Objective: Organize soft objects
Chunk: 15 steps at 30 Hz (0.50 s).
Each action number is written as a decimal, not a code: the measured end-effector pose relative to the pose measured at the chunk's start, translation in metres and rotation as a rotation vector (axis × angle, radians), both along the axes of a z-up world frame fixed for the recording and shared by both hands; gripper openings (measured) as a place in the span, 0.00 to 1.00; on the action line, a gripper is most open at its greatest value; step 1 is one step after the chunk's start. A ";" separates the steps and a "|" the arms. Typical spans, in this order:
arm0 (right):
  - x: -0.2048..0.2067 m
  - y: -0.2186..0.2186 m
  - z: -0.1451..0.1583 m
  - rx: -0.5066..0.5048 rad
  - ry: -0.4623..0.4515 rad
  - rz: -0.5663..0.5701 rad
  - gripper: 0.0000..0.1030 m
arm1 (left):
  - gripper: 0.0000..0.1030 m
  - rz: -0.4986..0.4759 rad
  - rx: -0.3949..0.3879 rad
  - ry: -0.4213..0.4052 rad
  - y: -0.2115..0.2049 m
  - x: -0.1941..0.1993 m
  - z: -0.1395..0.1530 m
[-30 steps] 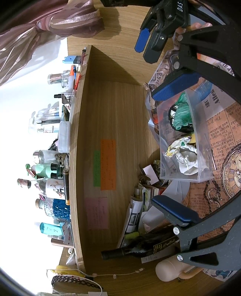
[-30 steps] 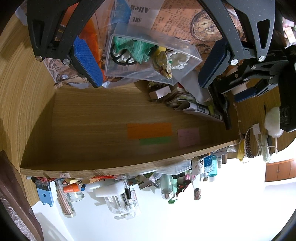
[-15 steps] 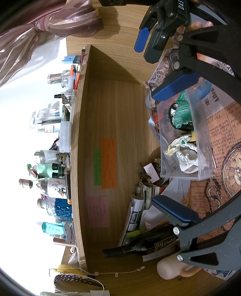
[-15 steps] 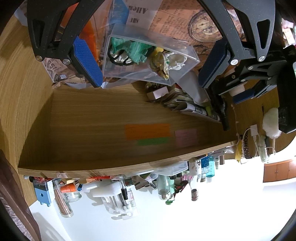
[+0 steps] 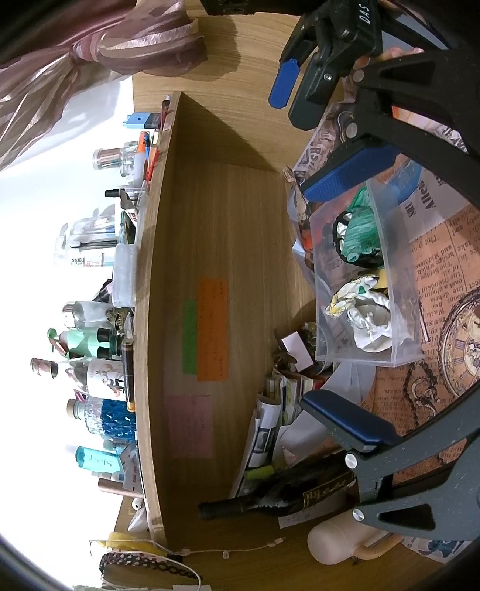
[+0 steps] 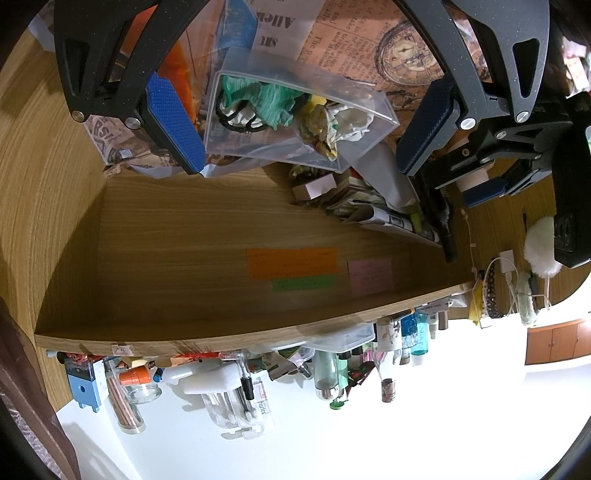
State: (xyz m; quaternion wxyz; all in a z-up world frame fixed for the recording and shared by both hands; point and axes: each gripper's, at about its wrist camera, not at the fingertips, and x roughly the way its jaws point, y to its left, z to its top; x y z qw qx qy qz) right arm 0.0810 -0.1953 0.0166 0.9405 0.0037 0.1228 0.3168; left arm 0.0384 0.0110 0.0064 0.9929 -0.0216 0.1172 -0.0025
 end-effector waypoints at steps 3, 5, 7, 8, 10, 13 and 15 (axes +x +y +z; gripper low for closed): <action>0.001 -0.001 -0.001 0.000 0.003 -0.001 1.00 | 1.00 -0.001 -0.001 -0.002 0.000 0.000 0.000; 0.001 -0.001 -0.002 0.001 0.005 0.000 1.00 | 1.00 -0.003 0.001 -0.005 0.000 0.000 0.000; 0.002 -0.002 -0.002 0.000 0.007 0.001 1.00 | 1.00 -0.004 0.002 -0.004 0.000 0.000 -0.001; 0.002 -0.002 -0.002 -0.001 0.008 0.001 1.00 | 1.00 -0.006 0.002 -0.003 0.000 0.000 -0.001; 0.002 -0.002 -0.003 -0.002 0.011 0.001 1.00 | 1.00 -0.009 0.002 0.000 -0.001 0.000 -0.001; 0.004 -0.002 -0.004 -0.004 0.016 0.003 1.00 | 1.00 -0.011 0.001 0.004 -0.002 0.000 -0.002; 0.004 -0.002 -0.005 -0.005 0.020 0.003 1.00 | 1.00 -0.015 0.003 0.009 -0.002 0.000 -0.003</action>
